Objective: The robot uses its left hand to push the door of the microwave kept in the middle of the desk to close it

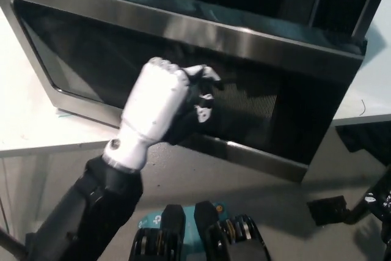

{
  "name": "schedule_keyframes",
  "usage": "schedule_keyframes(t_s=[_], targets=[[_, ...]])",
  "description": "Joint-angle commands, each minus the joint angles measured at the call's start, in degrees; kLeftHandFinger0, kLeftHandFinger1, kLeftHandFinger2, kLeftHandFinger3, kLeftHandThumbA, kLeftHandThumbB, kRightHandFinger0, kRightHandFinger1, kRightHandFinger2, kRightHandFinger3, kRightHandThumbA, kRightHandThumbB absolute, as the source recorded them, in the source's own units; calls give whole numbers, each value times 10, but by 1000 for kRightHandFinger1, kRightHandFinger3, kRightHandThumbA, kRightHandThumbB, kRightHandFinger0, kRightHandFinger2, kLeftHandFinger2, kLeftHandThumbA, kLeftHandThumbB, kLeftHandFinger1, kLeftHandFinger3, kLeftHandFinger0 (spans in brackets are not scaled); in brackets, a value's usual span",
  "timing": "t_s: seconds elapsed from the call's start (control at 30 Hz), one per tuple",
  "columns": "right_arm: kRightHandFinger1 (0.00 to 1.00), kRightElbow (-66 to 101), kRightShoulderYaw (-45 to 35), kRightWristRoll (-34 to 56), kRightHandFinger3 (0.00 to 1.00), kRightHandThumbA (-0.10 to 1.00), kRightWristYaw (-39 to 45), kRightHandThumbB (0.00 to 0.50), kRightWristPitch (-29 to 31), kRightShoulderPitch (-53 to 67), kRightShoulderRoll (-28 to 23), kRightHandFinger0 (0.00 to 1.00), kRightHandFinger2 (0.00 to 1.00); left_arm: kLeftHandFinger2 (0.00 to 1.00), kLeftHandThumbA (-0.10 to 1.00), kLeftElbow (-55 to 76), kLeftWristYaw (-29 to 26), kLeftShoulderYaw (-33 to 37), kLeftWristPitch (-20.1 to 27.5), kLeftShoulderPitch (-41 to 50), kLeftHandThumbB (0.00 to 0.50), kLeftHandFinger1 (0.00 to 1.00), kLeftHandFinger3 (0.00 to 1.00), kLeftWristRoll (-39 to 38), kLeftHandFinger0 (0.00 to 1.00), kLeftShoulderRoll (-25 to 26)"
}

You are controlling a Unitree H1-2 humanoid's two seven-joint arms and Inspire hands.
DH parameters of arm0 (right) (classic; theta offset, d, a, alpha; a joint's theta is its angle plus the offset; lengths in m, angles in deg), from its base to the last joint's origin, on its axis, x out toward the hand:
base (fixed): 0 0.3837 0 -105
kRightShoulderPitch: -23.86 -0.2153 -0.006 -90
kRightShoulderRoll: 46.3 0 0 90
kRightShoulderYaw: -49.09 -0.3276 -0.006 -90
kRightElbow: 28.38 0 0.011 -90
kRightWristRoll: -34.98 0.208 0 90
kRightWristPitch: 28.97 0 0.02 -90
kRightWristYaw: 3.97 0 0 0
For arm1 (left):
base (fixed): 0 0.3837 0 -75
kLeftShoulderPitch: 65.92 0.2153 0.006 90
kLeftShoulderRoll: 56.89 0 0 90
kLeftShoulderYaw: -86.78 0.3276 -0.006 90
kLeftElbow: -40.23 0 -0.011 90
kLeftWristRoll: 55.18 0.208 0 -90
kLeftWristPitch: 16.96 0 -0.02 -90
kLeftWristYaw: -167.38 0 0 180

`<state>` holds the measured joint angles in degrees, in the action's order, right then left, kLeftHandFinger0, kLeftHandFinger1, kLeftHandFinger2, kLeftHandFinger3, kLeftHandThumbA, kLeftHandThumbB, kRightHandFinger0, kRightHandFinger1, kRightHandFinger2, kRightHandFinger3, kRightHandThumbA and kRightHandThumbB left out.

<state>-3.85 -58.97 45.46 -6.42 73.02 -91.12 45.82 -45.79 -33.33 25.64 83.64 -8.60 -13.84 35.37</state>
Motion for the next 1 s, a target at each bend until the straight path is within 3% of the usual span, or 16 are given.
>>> schedule_keyframes(t_s=[0.0,0.03,0.07,0.13,0.17,0.2,0.23,0.27,0.33,0.37,0.4,0.43,0.47,0.63,0.8,0.97], targets=[[936,32,-9,24,1000,258,18,0,12,-5,-10,907,1000,0,-92,-104,-137,73,114,-153,0,0,0,249,0,39],[934,-13,14,-8,1000,265,-10,155,35,-20,-19,900,1000,1000,574,-116,-141,75,111,-161,47,1000,1000,249,1000,37],[934,-81,50,-57,1000,268,-53,186,71,-43,-33,897,1000,1000,597,-125,-143,78,106,-169,81,1000,1000,250,1000,35],[932,-85,53,-55,1000,273,-54,193,73,-43,-32,893,1000,1000,724,-143,-138,83,85,-191,30,1000,1000,260,1000,33],[953,-70,63,-65,1000,336,-61,228,69,-37,-32,915,1000,1000,554,-169,-136,83,76,-207,75,1000,1000,255,1000,30],[963,-65,68,-68,1000,386,-64,226,68,-34,-31,928,1000,1000,490,-182,-138,84,72,-215,12,1000,1000,254,1000,29],[964,-66,69,-67,1000,391,-65,226,69,-34,-31,929,1000,1000,603,-194,-143,85,69,-223,34,1000,1000,253,1000,28],[964,-68,72,-66,1000,393,-66,226,70,-34,-31,930,1000,1000,448,-221,-145,83,62,-240,12,1000,1000,249,1000,24],[926,-38,77,-65,1000,370,-58,225,67,-22,-31,882,1000,1000,483,-243,-154,88,57,-253,1,1000,1000,253,1000,24],[986,0,88,-78,1000,362,-54,128,48,-7,-33,961,1000,1000,549,-265,-164,93,45,-267,0,1000,1000,263,1000,24],[1000,-3,89,-72,1000,367,-52,105,48,-8,-31,1000,1000,1000,563,-277,-164,94,39,-273,0,1000,1000,264,1000,23],[1000,12,63,-29,1000,300,-18,147,46,-2,-23,1000,1000,1000,502,-300,-148,94,17,-290,37,1000,1000,268,1000,21],[1000,15,51,-9,1000,243,-1,86,44,-2,-21,1000,1000,1000,461,-317,-143,93,5,-301,50,1000,1000,272,1000,19],[1000,7,33,10,1000,223,16,136,44,-7,-18,1000,1000,1000,331,-410,-151,96,-3,-361,61,1000,1000,269,1000,10],[1000,22,36,-2,1000,266,6,240,50,4,-13,1000,1000,1000,428,-509,-178,99,-6,-414,15,1000,1000,263,1000,0],[1000,30,40,-4,1000,263,13,194,46,8,-13,1000,1000,1000,415,-578,-190,96,-11,-443,51,1000,1000,259,1000,-6]])
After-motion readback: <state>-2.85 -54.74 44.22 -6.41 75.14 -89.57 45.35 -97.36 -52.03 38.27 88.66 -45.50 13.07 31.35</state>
